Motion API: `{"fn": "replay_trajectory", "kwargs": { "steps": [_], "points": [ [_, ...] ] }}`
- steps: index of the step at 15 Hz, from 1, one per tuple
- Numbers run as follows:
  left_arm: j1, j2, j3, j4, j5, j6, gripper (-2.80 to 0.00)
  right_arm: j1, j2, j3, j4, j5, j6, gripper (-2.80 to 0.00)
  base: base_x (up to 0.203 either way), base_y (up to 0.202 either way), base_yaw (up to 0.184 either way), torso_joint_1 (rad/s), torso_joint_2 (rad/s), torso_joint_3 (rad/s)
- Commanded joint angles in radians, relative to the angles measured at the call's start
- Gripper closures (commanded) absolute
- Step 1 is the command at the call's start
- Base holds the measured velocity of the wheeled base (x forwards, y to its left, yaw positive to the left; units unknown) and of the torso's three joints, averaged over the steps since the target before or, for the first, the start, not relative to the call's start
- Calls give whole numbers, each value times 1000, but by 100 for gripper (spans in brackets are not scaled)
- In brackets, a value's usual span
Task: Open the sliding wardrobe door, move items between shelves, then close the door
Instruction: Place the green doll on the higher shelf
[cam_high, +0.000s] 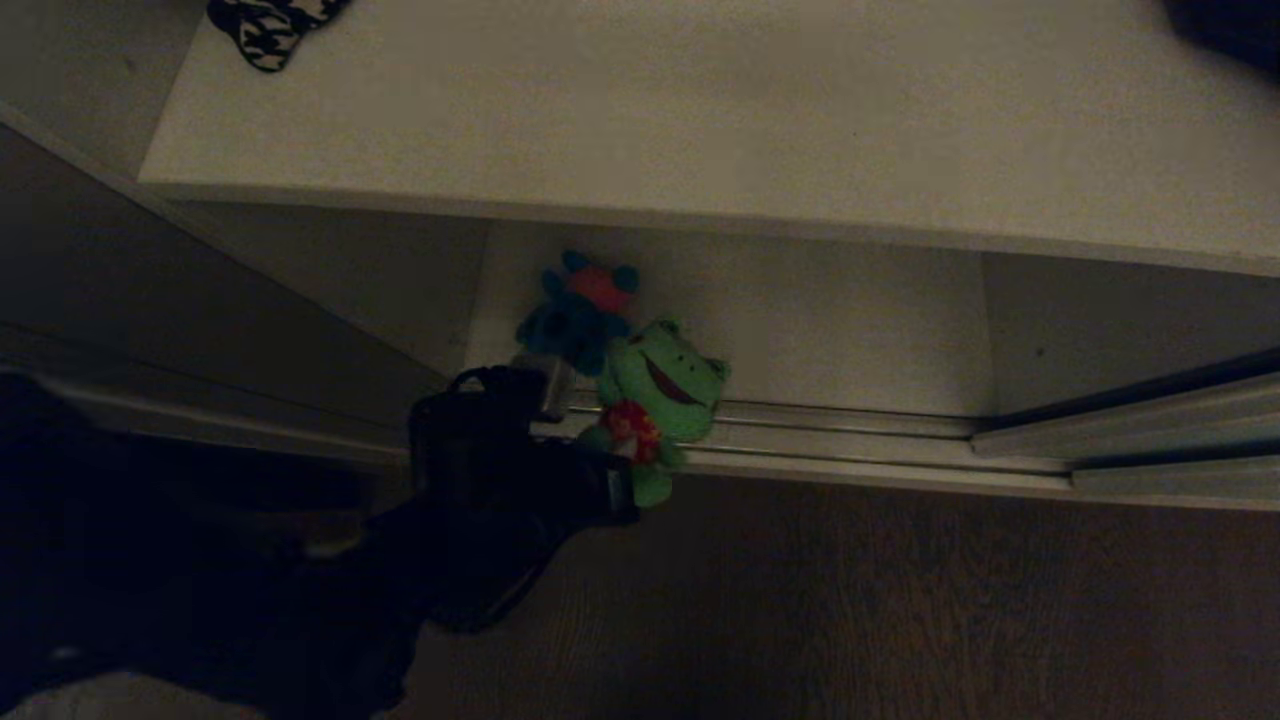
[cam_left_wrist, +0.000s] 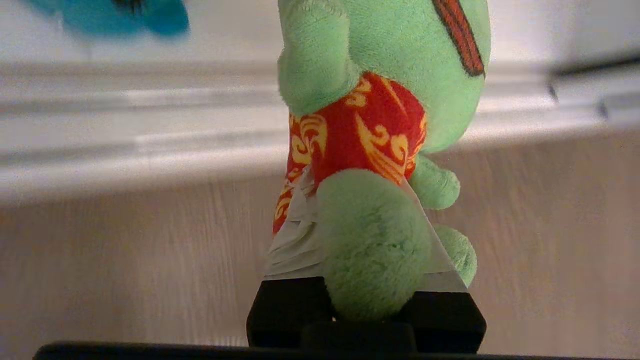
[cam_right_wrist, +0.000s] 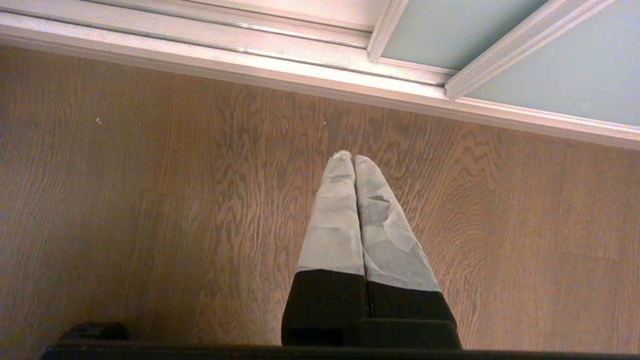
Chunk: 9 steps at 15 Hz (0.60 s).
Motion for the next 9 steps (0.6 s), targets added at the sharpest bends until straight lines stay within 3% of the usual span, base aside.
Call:
{"fn": "replay_trajectory", "kwargs": {
  "steps": [1, 6, 9],
  "points": [
    [-63, -207, 140, 45, 17, -2, 0, 0, -1, 0, 0, 0, 0, 0, 0, 0, 0, 0, 0, 0],
    [-113, -585, 301, 309, 30, 1, 0, 0, -1, 1, 0, 0, 0, 0, 0, 0, 0, 0, 0, 0],
    [-126, -869, 289, 629, 13, 3, 0, 0, -1, 1, 0, 0, 0, 0, 0, 0, 0, 0, 0, 0]
  ]
}}
